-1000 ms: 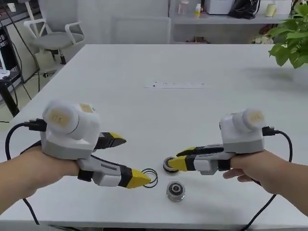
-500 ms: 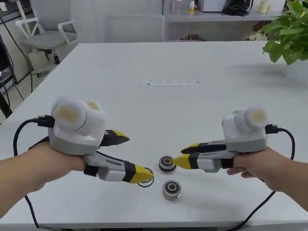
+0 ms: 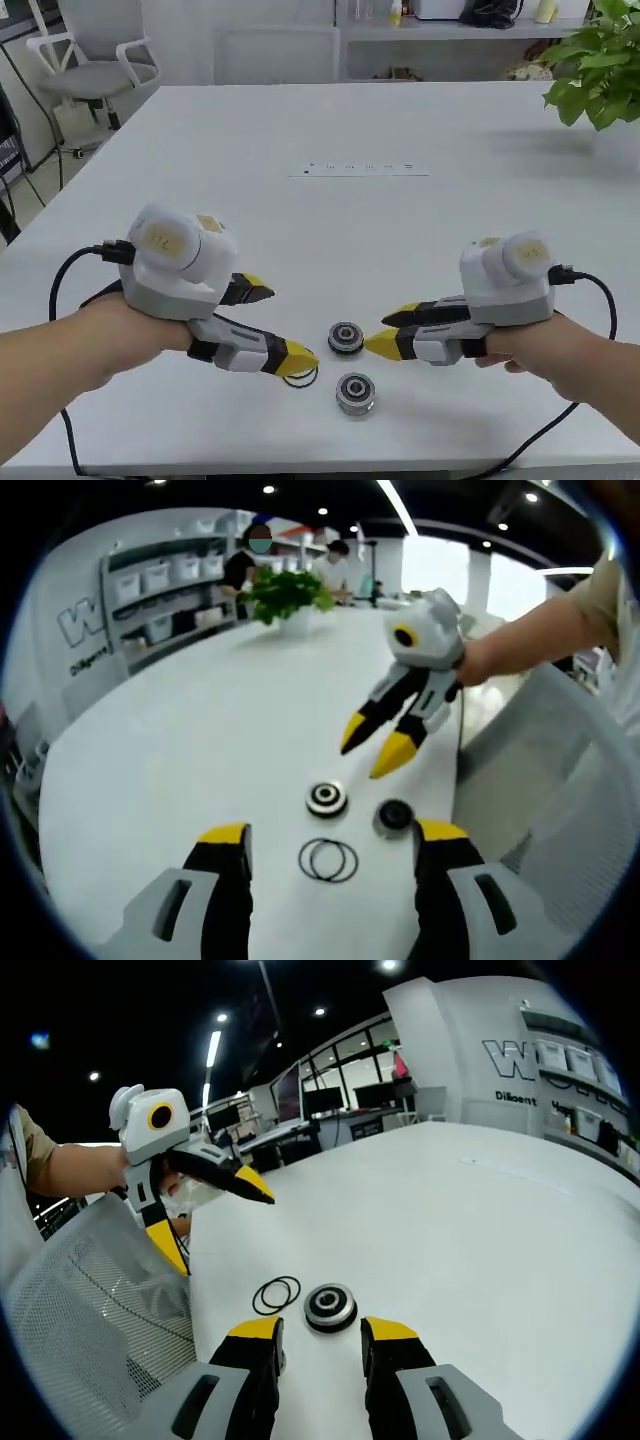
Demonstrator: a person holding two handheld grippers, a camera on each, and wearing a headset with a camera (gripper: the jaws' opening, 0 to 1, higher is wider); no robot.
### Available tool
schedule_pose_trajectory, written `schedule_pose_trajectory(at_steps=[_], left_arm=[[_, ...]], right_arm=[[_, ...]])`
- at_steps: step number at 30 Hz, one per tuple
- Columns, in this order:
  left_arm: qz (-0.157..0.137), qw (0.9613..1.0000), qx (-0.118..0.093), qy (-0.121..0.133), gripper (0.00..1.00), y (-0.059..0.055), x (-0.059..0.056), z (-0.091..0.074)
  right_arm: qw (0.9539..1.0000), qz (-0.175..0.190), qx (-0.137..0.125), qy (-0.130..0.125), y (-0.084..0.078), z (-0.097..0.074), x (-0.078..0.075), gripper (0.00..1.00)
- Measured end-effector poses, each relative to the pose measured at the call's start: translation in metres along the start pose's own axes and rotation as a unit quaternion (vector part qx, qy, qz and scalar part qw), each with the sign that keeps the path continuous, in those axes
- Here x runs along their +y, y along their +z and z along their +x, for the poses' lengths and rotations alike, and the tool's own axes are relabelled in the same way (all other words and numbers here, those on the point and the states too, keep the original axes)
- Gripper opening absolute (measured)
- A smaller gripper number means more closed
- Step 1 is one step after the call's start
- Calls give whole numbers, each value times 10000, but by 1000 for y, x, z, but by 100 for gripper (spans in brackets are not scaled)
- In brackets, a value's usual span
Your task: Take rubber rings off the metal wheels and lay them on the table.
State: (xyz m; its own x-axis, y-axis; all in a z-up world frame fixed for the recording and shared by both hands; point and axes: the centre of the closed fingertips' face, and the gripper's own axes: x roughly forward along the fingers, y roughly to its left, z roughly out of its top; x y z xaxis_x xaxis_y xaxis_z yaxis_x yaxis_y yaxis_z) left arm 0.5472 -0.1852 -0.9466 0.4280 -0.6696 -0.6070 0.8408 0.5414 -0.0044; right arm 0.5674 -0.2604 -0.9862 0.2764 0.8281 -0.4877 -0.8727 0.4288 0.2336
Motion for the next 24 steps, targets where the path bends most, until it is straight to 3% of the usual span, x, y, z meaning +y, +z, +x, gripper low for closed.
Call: schedule_pose_trajectory(at_steps=[24], left_arm=[[101, 9998, 123, -138, 53, -7, 10, 35]], right_arm=[[9996, -118, 263, 62, -15, 22, -9, 25]])
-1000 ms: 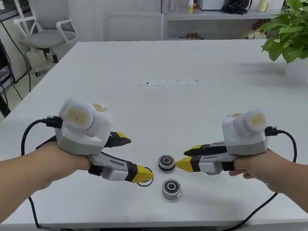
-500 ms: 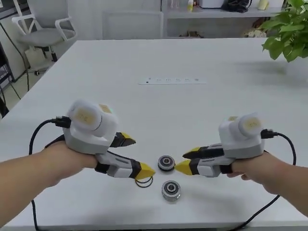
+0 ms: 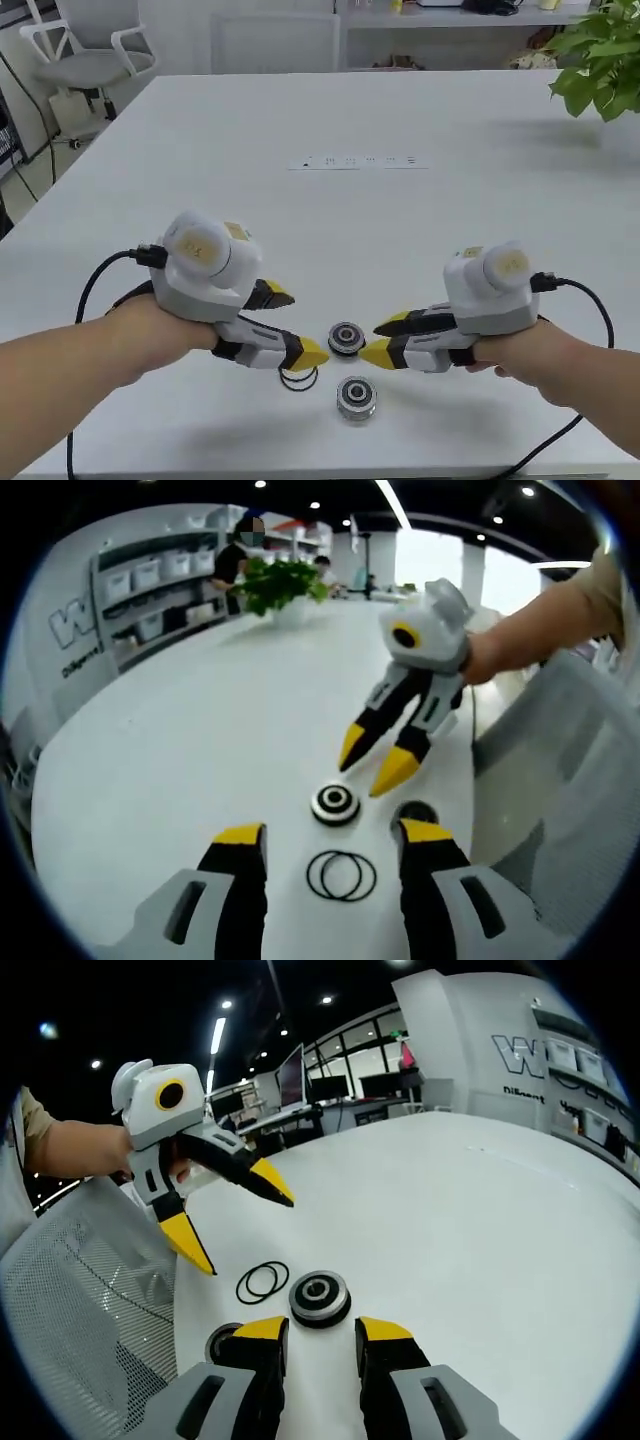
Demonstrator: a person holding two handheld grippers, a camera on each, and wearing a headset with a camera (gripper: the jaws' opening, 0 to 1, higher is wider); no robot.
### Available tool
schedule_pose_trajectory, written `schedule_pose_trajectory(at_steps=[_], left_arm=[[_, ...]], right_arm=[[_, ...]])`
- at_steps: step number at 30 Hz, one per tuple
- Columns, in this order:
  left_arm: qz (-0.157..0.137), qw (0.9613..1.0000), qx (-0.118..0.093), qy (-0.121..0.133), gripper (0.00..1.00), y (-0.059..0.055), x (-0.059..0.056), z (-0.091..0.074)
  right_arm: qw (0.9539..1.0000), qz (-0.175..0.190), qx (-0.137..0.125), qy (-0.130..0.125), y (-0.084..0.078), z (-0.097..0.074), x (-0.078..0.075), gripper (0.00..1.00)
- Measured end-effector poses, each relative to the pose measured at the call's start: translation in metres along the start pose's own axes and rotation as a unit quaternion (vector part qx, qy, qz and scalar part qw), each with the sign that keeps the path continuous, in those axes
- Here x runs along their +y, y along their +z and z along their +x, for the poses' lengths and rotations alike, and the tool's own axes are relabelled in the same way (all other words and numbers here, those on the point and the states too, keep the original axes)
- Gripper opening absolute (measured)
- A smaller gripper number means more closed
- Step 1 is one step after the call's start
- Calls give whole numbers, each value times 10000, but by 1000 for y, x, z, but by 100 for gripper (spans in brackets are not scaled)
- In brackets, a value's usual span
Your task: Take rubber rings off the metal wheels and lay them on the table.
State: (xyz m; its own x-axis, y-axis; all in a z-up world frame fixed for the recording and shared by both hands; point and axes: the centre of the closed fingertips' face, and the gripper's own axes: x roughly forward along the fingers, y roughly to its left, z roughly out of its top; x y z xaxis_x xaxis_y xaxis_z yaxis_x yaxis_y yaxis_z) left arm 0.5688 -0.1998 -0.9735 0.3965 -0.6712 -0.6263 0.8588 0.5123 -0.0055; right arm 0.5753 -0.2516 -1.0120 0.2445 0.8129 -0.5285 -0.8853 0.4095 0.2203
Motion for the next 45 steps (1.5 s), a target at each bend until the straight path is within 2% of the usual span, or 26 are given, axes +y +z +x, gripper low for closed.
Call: schedule_pose_trajectory(at_steps=[9, 17, 30, 45], left_arm=[[-65, 9999, 46, -88, 48, -3, -3, 13], [13, 9998, 108, -190, 42, -5, -5, 23], [-1, 9996, 54, -264, 35, 1, -5, 36], [171, 9993, 117, -319, 25, 2, -7, 48]], right_arm=[[10000, -52, 66, 22, -4, 6, -1, 22], [9999, -87, 60, 52, -4, 9, -1, 20], [9998, -146, -2, 109, -5, 10, 0, 17], [9998, -162, -28, 146, -5, 9, 1, 12]])
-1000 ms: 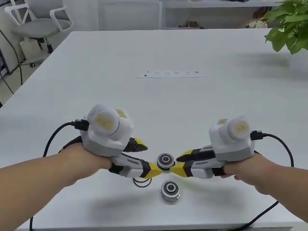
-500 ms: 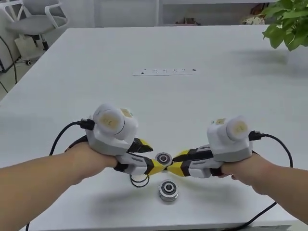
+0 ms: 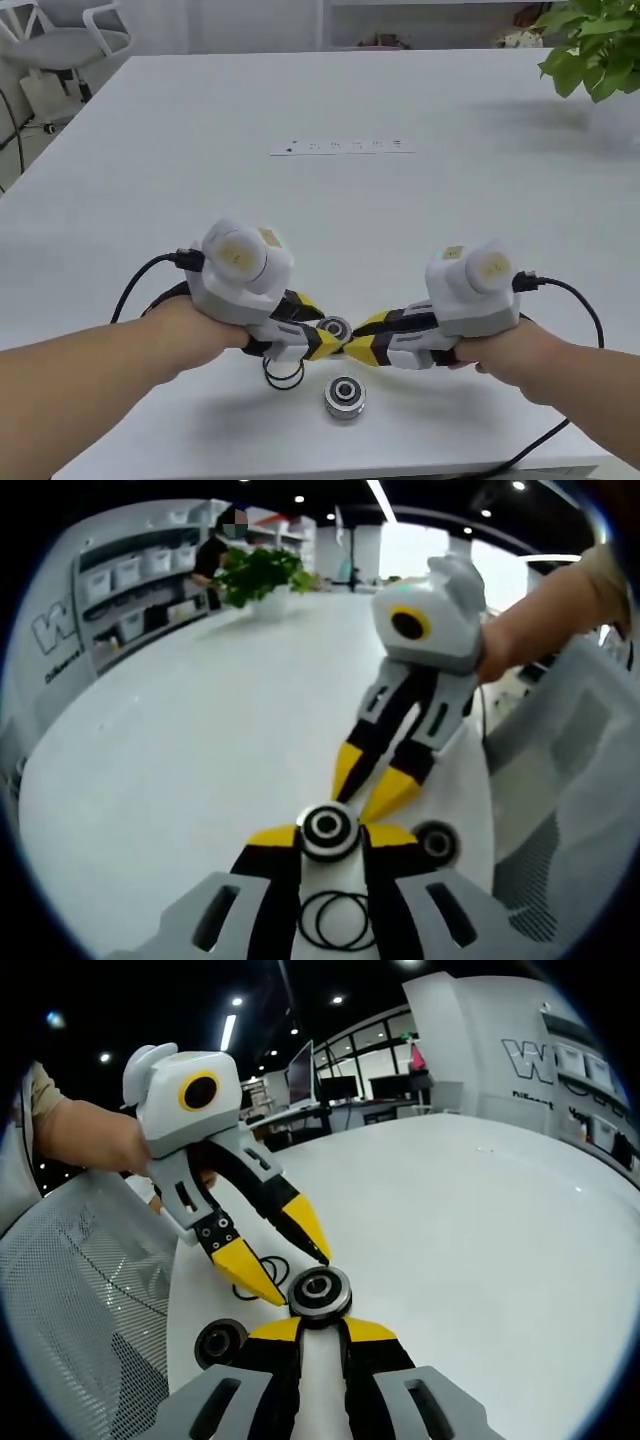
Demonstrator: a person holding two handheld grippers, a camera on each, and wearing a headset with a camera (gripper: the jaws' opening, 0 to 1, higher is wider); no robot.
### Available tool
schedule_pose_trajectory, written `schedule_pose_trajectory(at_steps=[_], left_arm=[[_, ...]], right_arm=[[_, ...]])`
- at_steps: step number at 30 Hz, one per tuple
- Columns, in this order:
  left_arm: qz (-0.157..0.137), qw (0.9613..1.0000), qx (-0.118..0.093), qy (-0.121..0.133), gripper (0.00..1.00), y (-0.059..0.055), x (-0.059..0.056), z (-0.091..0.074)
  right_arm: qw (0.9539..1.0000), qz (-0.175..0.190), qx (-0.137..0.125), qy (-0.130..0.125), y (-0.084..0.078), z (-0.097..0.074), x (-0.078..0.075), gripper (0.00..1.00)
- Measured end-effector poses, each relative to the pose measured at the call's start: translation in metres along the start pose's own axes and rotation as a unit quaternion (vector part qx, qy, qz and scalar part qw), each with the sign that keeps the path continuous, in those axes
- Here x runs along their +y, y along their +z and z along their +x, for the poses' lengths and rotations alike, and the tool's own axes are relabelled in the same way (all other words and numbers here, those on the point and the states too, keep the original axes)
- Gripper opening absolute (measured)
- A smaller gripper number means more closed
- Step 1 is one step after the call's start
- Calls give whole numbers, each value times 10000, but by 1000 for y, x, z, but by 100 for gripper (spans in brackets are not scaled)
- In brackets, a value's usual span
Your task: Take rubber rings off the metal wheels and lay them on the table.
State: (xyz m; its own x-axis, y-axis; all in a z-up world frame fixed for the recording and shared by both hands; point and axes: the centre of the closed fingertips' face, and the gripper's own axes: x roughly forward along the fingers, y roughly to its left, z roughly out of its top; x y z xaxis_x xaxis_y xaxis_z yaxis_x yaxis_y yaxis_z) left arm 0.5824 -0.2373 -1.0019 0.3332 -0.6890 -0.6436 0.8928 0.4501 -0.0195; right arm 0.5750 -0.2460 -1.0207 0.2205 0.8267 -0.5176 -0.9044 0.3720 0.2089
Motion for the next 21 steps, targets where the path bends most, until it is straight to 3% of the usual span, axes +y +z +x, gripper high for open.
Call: schedule_pose_trajectory(at_steps=[9, 21], left_arm=[[153, 9998, 95, 52, 19, -2, 2, 4], [74, 9999, 43, 110, 16, 0, 2, 6]], right_arm=[[10000, 4, -5, 4, 0, 1, 0, 12], [9999, 145, -24, 16, -1, 0, 0, 6]])
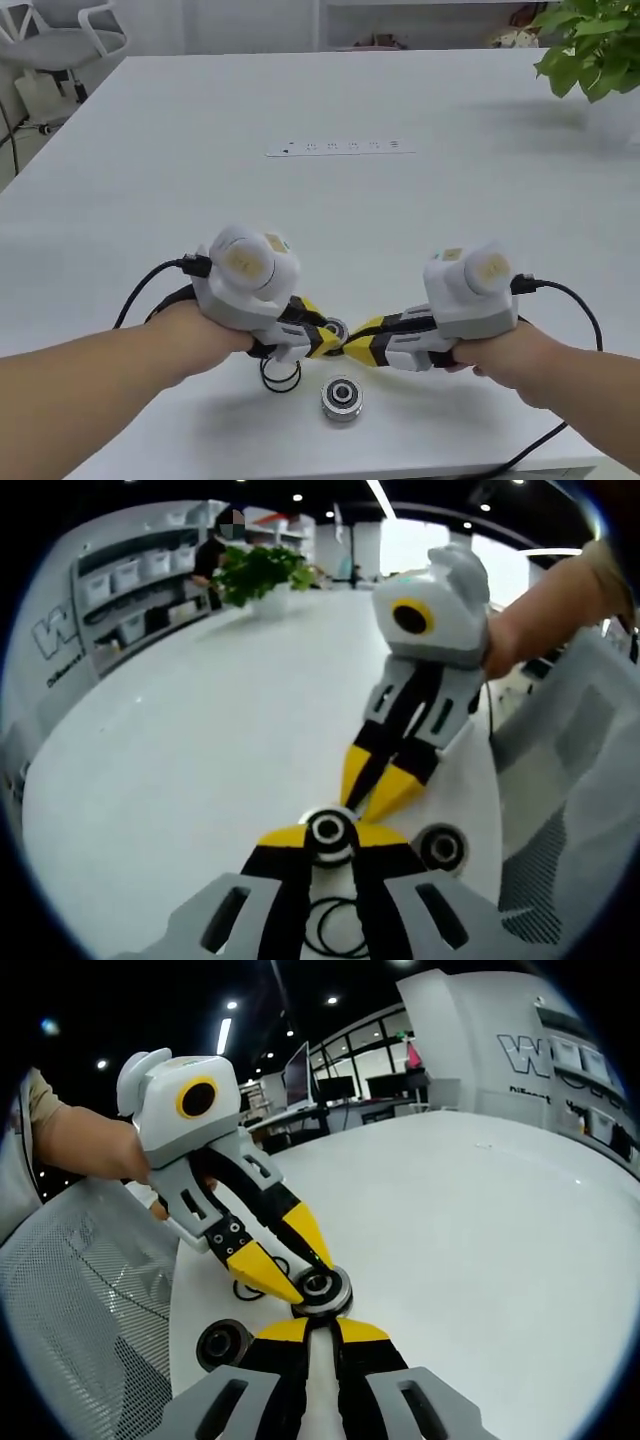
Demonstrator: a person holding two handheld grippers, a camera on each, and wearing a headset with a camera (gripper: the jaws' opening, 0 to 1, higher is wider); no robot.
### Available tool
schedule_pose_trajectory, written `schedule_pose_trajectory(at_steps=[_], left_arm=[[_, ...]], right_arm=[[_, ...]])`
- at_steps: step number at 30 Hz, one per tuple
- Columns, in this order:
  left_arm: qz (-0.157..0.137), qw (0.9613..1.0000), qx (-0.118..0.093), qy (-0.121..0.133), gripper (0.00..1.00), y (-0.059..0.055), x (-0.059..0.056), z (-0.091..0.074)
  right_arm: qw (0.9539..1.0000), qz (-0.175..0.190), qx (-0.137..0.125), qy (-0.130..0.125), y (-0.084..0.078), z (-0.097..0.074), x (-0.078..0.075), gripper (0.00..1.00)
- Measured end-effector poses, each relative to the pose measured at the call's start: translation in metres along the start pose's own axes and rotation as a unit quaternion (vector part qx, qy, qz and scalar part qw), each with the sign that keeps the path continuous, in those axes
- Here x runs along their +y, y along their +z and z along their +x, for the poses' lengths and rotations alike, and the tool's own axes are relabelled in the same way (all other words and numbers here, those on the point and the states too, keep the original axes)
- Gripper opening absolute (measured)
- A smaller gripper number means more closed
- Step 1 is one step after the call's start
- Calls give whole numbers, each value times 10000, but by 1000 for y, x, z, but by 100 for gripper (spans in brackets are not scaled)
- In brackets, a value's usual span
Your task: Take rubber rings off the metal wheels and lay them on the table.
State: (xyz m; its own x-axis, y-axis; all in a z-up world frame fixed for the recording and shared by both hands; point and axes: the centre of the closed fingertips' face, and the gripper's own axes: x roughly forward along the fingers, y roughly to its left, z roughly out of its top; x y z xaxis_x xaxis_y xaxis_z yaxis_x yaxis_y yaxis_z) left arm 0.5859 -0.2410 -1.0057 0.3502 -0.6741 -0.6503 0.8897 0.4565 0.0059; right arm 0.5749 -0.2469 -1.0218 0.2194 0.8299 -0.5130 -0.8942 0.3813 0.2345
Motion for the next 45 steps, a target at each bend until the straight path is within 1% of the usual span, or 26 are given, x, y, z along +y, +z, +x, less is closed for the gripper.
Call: schedule_pose_trajectory(at_steps=[2, 3, 4, 7, 14, 17, 20, 22, 23, 25, 27, 30, 32, 33, 34, 35, 37, 40, 41, 43, 45], left_arm=[[-33, 10000, -18, 24, 15, 0, 1, 0], [46, 10000, -32, 38, 14, 1, 2, -1], [-12, 10000, -13, 33, 14, 1, 1, -2], [-15, 10000, -13, 62, 14, 3, 0, -4], [-38, 9999, -42, 118, 14, 1, -1, -4], [-12, 9999, -34, 135, 14, 1, -2, -4], [42, 9998, 0, 175, 13, 1, -3, -3], [42, 9998, 10, 205, 13, 0, -3, -3], [32, 9998, 9, 217, 13, 0, -3, -3], [29, 9997, 8, 242, 13, 0, -3, -3], [20, 9997, 4, 249, 13, 0, -3, -3], [14, 9996, 5, 267, 13, -1, -4, -2], [-12, 9996, -5, 282, 13, -1, -5, -3], [-18, 9996, -7, 285, 13, -1, -5, -3], [-28, 9996, -9, 286, 13, -1, -6, -3], [-30, 9995, -7, 299, 13, -1, -6, -3], [-51, 9995, -8, 326, 13, -1, -7, -3], [-73, 9993, -2, 367, 13, -2, -8, -2], [-69, 9992, 0, 382, 13, -2, -8, -2], [-30, 9992, 9, 394, 13, -2, -8, -2], [-21, 9992, 15, 404, 13, -2, -8, -2]], right_arm=[[10000, 24, -2, 5, -1, 0, 0, 5], [10000, 40, -7, 6, -1, 0, 1, 5], [10000, 60, -11, 6, -1, 0, 1, 5], [9999, 115, -25, 4, -1, -1, 1, 3], [9996, 295, -39, -14, -2, -3, 1, 1], [9992, 404, -45, -33, -3, -4, 0, 0], [9982, 587, -96, -42, -3, -5, 0, 0], [9967, 789, -181, -25, -2, -7, -1, 0], [9965, 815, -206, -29, -2, -8, -2, 0], [9945, 1013, -279, -21, 0, -10, -2, 0], [9943, 1025, -294, -27, 0, -10, -2, 0], [9925, 1180, -332, -26, 0, -11, -1, 0], [9887, 1423, -462, -28, 3, -12, -2, 0], [9851, 1619, -585, -29, 6, -13, -3, 0], [9835, 1702, -607, -39, 7, -13, -4, 0], [9837, 1704, -571, -44, 5, -13, -4, 0], [9833, 1726, -578, -50, 5, -13, -4, 0], [9799, 1891, -632, -61, 6, -14, -4, 0], [9781, 1973, -666, -55, 6, -14, -4, 0], [9765, 2033, -710, -27, 7, -14, -2, 0], [9768, 2021, -709, -37, 7, -14, -2, 0]])
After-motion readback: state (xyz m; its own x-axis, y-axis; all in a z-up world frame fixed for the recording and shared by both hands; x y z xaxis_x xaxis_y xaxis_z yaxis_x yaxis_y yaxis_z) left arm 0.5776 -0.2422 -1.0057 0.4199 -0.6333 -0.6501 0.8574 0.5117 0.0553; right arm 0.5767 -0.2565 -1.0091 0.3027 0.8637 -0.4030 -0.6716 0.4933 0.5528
